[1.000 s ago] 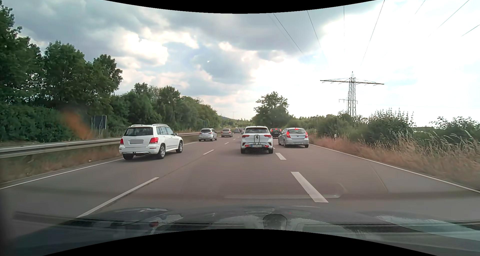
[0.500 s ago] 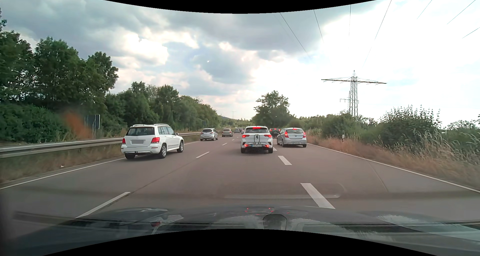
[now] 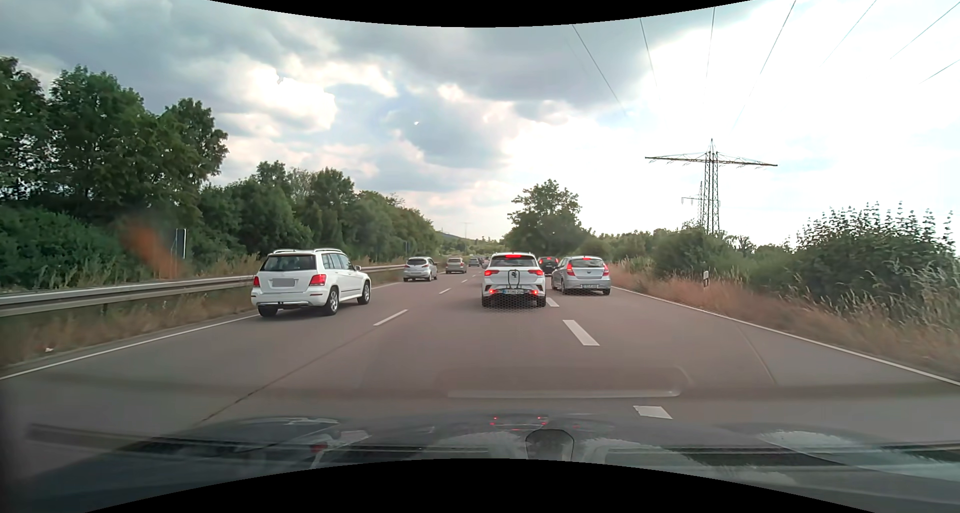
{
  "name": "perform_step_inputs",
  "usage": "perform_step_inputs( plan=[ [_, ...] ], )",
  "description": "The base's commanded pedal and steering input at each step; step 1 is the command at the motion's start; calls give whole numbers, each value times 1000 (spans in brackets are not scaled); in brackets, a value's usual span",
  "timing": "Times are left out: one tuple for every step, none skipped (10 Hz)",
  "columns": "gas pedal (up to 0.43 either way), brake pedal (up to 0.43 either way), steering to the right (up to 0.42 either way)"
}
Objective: Follow the waypoints while adhering to traffic rules and regulations
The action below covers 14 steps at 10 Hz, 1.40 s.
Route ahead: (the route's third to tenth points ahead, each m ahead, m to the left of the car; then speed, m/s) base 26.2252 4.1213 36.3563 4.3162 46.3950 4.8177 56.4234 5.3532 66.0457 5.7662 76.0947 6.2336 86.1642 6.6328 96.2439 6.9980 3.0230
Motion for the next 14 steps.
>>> perform_step_inputs(
  plan=[
    [0, 0, 0],
    [0, 0, 0],
    [0, 0, 0],
    [0, 0, 0],
    [0, 0, 0],
    [0, 0, 0],
    [0, 0, 0],
    [0, 0, 0],
    [0, 0, 0],
    [0, 0, 0],
    [0, 0, 0],
    [0, 0, 0],
    [0, 0, 0],
    [0, 0, 0]
  ],
)
